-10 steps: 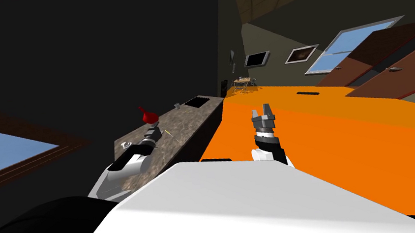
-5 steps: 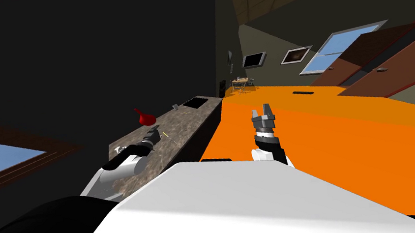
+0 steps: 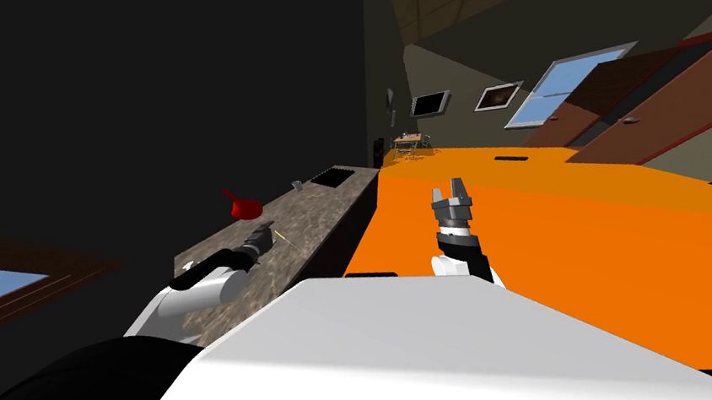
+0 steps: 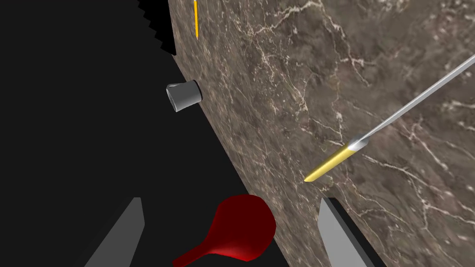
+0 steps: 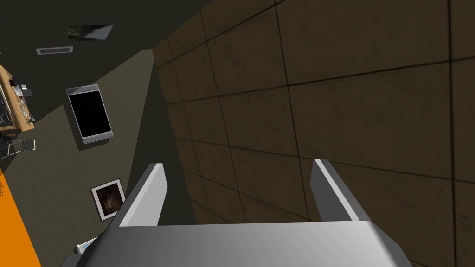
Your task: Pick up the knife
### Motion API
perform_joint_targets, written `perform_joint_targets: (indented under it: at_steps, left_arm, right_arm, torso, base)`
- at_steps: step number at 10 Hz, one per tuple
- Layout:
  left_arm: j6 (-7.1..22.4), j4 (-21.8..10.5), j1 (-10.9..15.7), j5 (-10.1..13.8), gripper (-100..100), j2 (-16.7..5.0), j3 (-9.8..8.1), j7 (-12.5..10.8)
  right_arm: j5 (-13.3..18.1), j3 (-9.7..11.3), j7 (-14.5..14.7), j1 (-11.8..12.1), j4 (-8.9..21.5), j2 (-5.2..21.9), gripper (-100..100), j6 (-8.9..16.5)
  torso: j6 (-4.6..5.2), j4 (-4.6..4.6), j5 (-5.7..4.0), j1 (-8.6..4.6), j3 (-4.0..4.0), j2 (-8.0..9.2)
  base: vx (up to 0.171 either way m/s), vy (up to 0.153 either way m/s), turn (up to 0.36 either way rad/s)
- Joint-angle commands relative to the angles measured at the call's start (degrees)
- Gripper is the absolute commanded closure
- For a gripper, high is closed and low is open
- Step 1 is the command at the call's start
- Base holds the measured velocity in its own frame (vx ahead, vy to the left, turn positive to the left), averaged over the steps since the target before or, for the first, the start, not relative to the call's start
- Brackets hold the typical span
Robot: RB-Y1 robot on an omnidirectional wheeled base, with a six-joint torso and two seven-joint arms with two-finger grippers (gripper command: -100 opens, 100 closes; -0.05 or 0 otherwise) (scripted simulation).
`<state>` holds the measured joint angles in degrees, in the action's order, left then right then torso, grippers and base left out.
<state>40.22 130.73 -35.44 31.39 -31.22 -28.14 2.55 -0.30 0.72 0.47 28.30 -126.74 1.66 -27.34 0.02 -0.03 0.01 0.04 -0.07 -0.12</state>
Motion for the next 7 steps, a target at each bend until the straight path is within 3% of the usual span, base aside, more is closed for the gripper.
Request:
perform_joint_targets:
  at_steps: [1, 2, 5, 7]
  left_arm:
    - [2.9, -0.7, -0.3, 1.4, -100, -1.1, -0.48, 0.2]
    - [3.2, -0.7, -0.3, 1.4, -100, -1.1, -0.48, 0.2]
    - [8.3, -2.0, -2.1, 5.5, -100, -4.4, -1.64, 1.2]
    - [10.2, -2.0, -2.1, 5.5, -100, -4.4, -1.64, 1.2]
  right_arm:
    - [0.0, 0.0, 0.0, 0.0, 0.0, 0.0, 0, 0.0]
    - [0.0, 0.0, 0.0, 0.0, 0.0, 0.0, 0, 0.0]
    - [0.0, 0.0, 0.0, 0.0, 0.0, 0.0, 0, 0.0]
    - [0.0, 0.0, 0.0, 0.0, 0.0, 0.0, 0, 0.0]
  torso:
    - [0.0, 0.0, 0.0, 0.0, 0.0, 0.0]
    - [-0.02, 0.0, 0.01, 0.01, 0.0, 0.0]
    - [-0.02, 0.0, 0.01, 0.02, 0.01, 0.02]
    - [-0.03, 0.0, 0.02, 0.03, 0.0, 0.01]
  base:
    - [0.031, 0.01, -0.069]
    - [0.014, 0.006, 0.004]
    - [0.029, 0.013, -0.105]
    - [0.02, 0.013, -0.034]
